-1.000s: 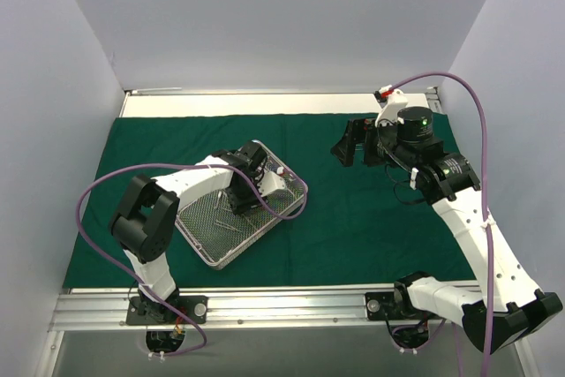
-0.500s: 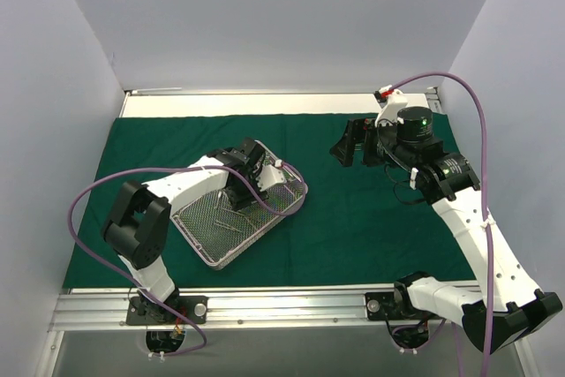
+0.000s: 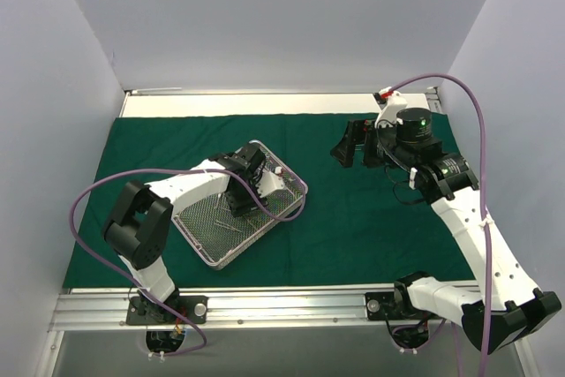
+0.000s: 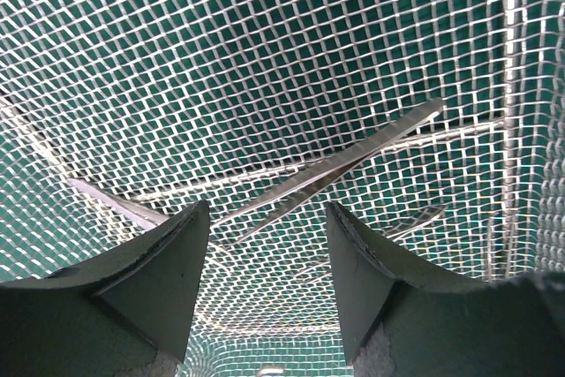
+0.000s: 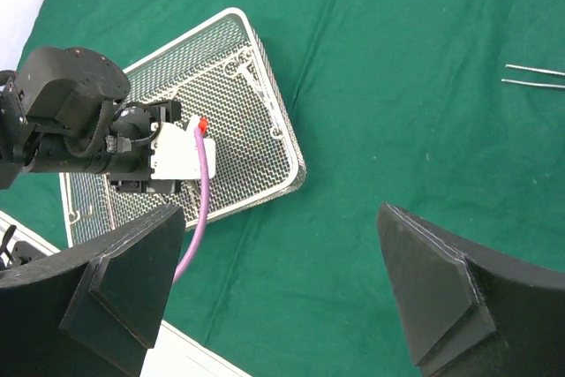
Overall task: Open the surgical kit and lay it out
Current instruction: Pick up the medical item from the container.
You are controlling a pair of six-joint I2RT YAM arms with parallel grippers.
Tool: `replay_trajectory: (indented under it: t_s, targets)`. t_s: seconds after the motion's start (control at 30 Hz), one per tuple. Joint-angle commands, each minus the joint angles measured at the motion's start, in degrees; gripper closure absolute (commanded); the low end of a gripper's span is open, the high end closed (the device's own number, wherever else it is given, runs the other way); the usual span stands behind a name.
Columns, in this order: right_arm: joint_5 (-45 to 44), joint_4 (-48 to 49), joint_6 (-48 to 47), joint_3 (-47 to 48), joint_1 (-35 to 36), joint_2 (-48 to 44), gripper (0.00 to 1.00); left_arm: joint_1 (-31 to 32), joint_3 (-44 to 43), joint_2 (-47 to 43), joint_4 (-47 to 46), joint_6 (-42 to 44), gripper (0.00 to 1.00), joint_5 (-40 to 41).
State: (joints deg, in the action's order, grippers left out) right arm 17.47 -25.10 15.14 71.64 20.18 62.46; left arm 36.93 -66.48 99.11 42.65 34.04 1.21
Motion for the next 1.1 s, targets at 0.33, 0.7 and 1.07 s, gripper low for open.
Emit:
replay_trajectory:
  t_s: [0.33,0.7,1.07]
  targets:
    - [0.63,0.32,0.25,-0.01,-0.67,-0.41,0.05,0.78,0.82,2.66,-1.96,0.32,0.44,-2.36]
    - [0.98,0.67,0.33,-0.53,-0.76,0.12,0.05,0.69,3.37,3.11,-4.77,-3.10,0.72,-0.09]
    - [-1.30,0.84,2.00,1.14,-1.11,3.02,0.00,-5.19,-2.86,-3.13,-0.91,-10.03,0.98,1.43]
